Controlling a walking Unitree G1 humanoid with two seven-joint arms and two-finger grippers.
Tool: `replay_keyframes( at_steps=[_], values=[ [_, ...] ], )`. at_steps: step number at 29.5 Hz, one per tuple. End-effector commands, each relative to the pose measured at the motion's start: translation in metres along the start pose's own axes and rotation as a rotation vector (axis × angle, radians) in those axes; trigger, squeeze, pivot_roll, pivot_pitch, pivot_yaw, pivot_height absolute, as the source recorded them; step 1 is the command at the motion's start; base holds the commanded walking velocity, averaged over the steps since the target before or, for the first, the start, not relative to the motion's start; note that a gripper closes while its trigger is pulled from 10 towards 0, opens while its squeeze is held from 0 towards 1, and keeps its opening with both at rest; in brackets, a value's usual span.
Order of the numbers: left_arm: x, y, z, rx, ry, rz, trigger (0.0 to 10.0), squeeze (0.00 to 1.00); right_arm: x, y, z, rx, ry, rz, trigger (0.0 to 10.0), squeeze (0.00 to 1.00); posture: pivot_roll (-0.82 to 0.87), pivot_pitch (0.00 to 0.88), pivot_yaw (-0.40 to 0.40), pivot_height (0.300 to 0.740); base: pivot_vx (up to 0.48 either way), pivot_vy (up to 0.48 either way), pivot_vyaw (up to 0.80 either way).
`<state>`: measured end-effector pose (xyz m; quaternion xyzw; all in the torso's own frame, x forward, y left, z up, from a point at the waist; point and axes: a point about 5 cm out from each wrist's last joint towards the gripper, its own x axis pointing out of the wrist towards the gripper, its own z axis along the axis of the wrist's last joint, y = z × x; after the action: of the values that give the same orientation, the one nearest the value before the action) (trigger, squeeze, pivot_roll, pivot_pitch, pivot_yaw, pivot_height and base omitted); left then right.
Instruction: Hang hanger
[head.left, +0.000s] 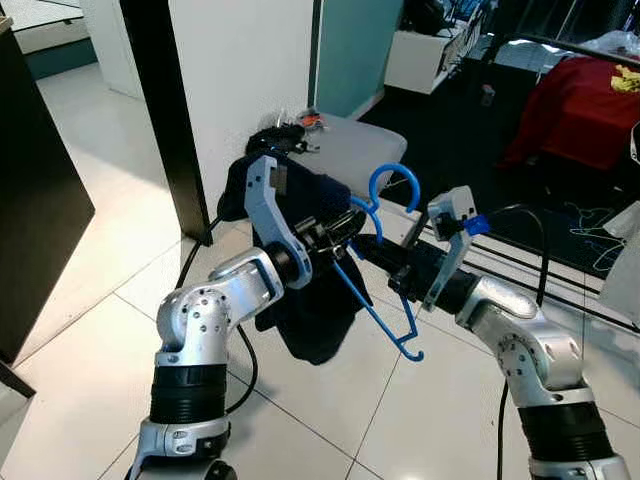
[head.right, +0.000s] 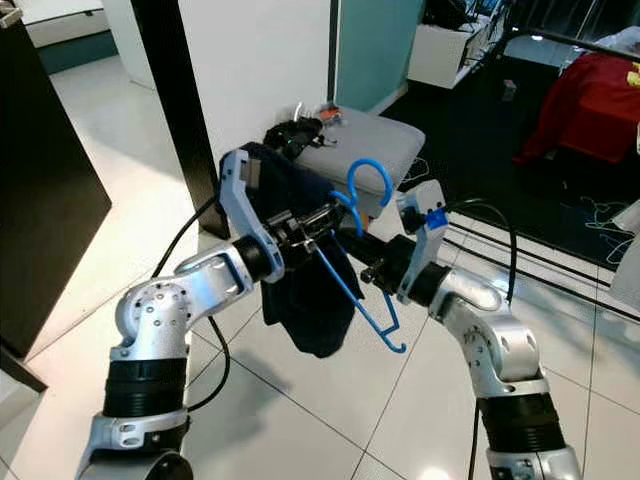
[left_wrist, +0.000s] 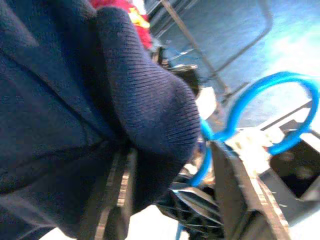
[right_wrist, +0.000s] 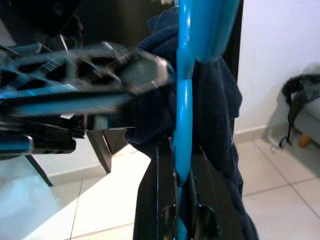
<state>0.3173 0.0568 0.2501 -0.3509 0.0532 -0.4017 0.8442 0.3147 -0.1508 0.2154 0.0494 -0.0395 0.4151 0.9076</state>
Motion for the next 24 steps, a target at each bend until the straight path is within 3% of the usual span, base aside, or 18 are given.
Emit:
replay_keyframes(
  at_steps=[1, 6, 11, 13, 15, 16, 17, 20, 24],
  values=[
    [0.011, -0.015, 0.001, -0.045, -0.021, -0.091, 10.0, 1.0, 0.005, 0.007, 0.025, -0.051, -0.134, 0.083, 10.0, 0.0, 0.02, 0.061, -0.021, 0.74, 0.0, 0.0, 0.0],
    [-0.002, -0.004, 0.029, -0.008, -0.11, -0.076, 10.0, 1.0, 0.002, 0.004, 0.025, -0.054, -0.137, 0.081, 10.0, 0.0, 0.02, 0.059, -0.022, 0.74, 0.0, 0.0, 0.0],
    [-0.007, -0.004, 0.039, 0.01, -0.131, -0.089, 10.0, 1.0, 0.0, 0.003, 0.025, -0.055, -0.138, 0.08, 10.0, 0.0, 0.02, 0.059, -0.022, 0.74, 0.0, 0.0, 0.0],
    [-0.027, -0.014, 0.055, 0.145, -0.123, -0.194, 10.0, 0.95, -0.006, -0.001, 0.022, -0.055, -0.129, 0.075, 10.0, 0.0, 0.02, 0.057, -0.024, 0.74, 0.0, 0.0, 0.0],
    [-0.027, -0.014, 0.055, 0.145, -0.123, -0.194, 10.0, 0.95, -0.006, -0.001, 0.022, -0.055, -0.129, 0.075, 10.0, 0.0, 0.02, 0.057, -0.024, 0.74, 0.0, 0.0, 0.0],
    [-0.035, -0.019, 0.057, 0.212, -0.098, -0.242, 10.0, 0.62, -0.008, -0.003, 0.021, -0.055, -0.124, 0.075, 10.0, 0.0, 0.02, 0.057, -0.024, 0.74, 0.0, 0.0, 0.0],
    [-0.044, -0.022, 0.06, 0.28, -0.074, -0.273, 10.0, 0.0, -0.013, -0.004, 0.02, -0.055, -0.116, 0.078, 10.0, 0.0, 0.02, 0.059, -0.023, 0.74, 0.0, 0.0, 0.0],
    [-0.062, -0.019, 0.069, 0.38, -0.037, -0.296, 10.0, 0.0, -0.022, -0.007, 0.018, -0.052, -0.105, 0.083, 10.0, 0.0, 0.02, 0.063, -0.024, 0.74, 0.0, 0.0, 0.0],
    [-0.069, -0.015, 0.077, 0.417, -0.037, -0.266, 10.0, 0.0, -0.029, -0.011, 0.015, -0.05, -0.087, 0.067, 10.0, 0.0, 0.02, 0.065, -0.023, 0.74, 0.0, 0.0, 0.0]
  ],
)
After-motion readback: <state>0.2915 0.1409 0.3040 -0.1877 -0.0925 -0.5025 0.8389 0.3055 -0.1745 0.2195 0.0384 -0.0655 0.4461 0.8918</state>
